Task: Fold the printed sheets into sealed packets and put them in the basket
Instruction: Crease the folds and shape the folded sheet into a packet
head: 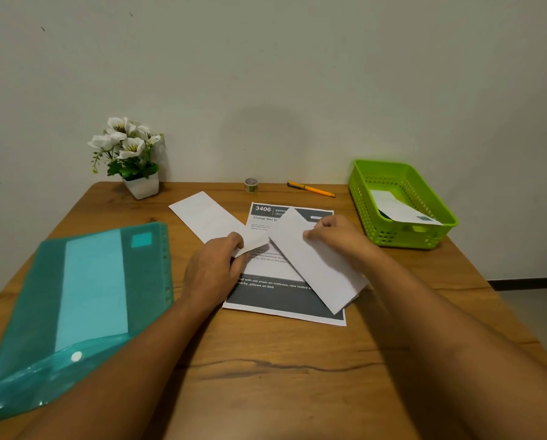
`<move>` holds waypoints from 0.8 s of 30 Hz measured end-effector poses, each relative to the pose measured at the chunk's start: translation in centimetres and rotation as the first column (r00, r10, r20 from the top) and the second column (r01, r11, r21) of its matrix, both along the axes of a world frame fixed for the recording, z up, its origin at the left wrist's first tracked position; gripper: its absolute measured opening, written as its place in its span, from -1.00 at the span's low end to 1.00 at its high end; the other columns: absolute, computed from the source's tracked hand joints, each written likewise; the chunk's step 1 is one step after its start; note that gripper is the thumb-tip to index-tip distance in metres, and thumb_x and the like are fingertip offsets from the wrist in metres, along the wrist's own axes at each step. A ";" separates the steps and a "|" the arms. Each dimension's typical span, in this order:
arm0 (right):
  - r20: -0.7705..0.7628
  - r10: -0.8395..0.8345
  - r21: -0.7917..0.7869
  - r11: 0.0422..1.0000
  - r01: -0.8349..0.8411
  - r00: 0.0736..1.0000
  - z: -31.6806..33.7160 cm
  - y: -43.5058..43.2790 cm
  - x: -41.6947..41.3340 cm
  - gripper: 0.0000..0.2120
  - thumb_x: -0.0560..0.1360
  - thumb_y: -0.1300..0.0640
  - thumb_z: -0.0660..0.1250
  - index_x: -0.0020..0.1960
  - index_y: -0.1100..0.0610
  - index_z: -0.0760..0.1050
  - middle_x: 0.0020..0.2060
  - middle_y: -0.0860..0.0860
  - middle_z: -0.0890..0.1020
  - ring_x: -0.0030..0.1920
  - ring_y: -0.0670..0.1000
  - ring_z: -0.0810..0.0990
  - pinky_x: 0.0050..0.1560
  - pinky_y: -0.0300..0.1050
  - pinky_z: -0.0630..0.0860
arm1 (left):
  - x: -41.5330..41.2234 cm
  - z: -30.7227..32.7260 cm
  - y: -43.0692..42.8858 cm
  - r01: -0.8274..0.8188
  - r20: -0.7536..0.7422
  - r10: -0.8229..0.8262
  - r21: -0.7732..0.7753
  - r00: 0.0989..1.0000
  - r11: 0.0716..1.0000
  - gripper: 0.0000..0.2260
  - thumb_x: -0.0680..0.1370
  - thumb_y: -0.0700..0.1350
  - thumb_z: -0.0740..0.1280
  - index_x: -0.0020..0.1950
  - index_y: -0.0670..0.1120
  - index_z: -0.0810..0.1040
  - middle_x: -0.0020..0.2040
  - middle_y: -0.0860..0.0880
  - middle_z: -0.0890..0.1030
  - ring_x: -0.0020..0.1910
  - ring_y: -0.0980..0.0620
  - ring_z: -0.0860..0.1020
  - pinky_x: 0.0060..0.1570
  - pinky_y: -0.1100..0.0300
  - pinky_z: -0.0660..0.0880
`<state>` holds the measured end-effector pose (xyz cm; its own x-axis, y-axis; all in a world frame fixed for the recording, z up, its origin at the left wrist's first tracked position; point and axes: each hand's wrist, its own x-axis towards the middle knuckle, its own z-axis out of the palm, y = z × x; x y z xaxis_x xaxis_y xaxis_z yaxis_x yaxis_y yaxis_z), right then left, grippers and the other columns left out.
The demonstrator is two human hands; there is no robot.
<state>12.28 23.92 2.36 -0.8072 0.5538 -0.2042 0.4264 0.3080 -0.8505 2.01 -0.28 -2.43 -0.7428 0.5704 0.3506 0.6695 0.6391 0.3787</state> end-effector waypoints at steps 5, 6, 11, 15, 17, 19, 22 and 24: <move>-0.013 -0.013 -0.068 0.998 0.012 1.000 -0.3 -0.1 0.7 -0.81 0.50 0.06 0.51 -0.17 0.09 0.53 -0.39 -0.01 0.60 -0.42 -0.05 0.51 -0.39 -0.22 0.40 | -0.2 -0.4 -0.1 0.022 -0.041 -0.021 0.029 0.999 0.999 -0.80 0.67 0.05 0.26 0.01 -0.01 0.62 -0.13 0.04 0.64 -0.14 0.04 0.53 -0.26 0.10 0.44; -0.022 -0.010 -0.052 0.999 0.009 1.000 -0.4 -0.1 0.7 -0.81 0.49 0.07 0.52 -0.18 0.08 0.53 -0.38 0.00 0.59 -0.40 -0.03 0.50 -0.36 -0.19 0.39 | -0.4 -0.6 -0.1 0.025 -0.039 -0.024 0.036 0.999 0.999 -0.79 0.68 0.04 0.25 0.01 -0.01 0.63 -0.13 0.05 0.64 -0.14 0.05 0.53 -0.25 0.12 0.45; -0.078 -0.002 -0.031 1.000 0.000 0.997 -0.4 -0.3 1.0 -0.81 0.47 0.17 0.52 -0.17 0.09 0.51 -0.32 0.04 0.57 -0.34 0.02 0.49 -0.31 -0.15 0.38 | -0.7 -1.0 0.0 0.015 -0.057 -0.012 0.049 0.998 0.999 -0.75 0.69 0.02 0.24 0.14 -0.03 0.68 -0.04 0.03 0.62 -0.05 0.11 0.48 -0.19 0.21 0.38; -0.089 0.009 -0.041 0.999 -0.012 0.996 0.1 -0.5 1.2 -0.78 0.33 0.09 0.54 -0.09 0.09 0.58 -0.07 0.05 0.69 -0.19 0.07 0.67 -0.14 0.01 0.59 | -0.6 -0.8 0.0 -0.020 -0.066 0.022 0.033 0.998 0.999 -0.75 0.68 0.00 0.24 0.19 -0.04 0.67 -0.03 0.02 0.61 -0.06 0.13 0.43 -0.18 0.20 0.35; -0.079 0.023 -0.059 0.998 -0.027 0.997 0.4 -0.7 1.2 -0.73 0.30 0.07 0.52 -0.03 0.11 0.61 -0.05 0.13 0.74 -0.17 0.11 0.70 -0.08 0.08 0.64 | -0.5 -0.7 0.0 -0.025 -0.049 0.027 0.049 0.998 0.998 -0.77 0.68 0.01 0.26 0.21 -0.03 0.64 0.01 0.01 0.65 -0.04 0.12 0.47 -0.16 0.19 0.41; -0.066 0.037 -0.050 0.998 -0.041 0.997 0.5 -1.4 1.0 -0.78 0.39 0.13 0.53 0.01 0.12 0.62 -0.12 0.15 0.75 -0.21 0.11 0.71 -0.14 0.05 0.64 | -0.4 -0.6 -0.1 -0.035 -0.034 0.038 0.076 0.999 0.996 -0.81 0.67 0.01 0.29 0.19 -0.02 0.62 0.00 0.02 0.66 -0.07 0.12 0.49 -0.19 0.17 0.46; -0.031 0.033 -0.044 0.998 -0.034 0.999 0.1 -2.8 0.6 -0.84 0.40 0.15 0.53 -0.04 0.11 0.64 -0.12 0.09 0.74 -0.08 0.16 0.74 -0.05 0.11 0.68 | -0.4 -0.7 -0.1 -0.023 -0.047 0.028 0.092 0.999 0.995 -0.83 0.66 0.01 0.30 0.13 -0.02 0.63 -0.05 0.03 0.67 -0.13 0.13 0.48 -0.26 0.19 0.44; -0.018 0.029 -0.043 0.999 -0.029 0.999 -0.3 -3.6 0.2 -0.81 0.33 0.12 0.54 -0.09 0.11 0.64 -0.10 0.06 0.74 -0.02 0.17 0.73 0.05 0.21 0.69 | -0.4 -0.7 -0.1 -0.013 -0.063 0.019 0.100 0.998 0.995 -0.82 0.66 0.00 0.29 0.11 -0.02 0.66 -0.07 0.02 0.68 -0.14 0.13 0.48 -0.30 0.22 0.34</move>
<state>12.52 20.31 2.10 -0.8265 0.5209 -0.2135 0.4029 0.2825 -0.8706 1.62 -0.42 -3.12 -0.7257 0.5187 0.4519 0.6844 0.6112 0.3974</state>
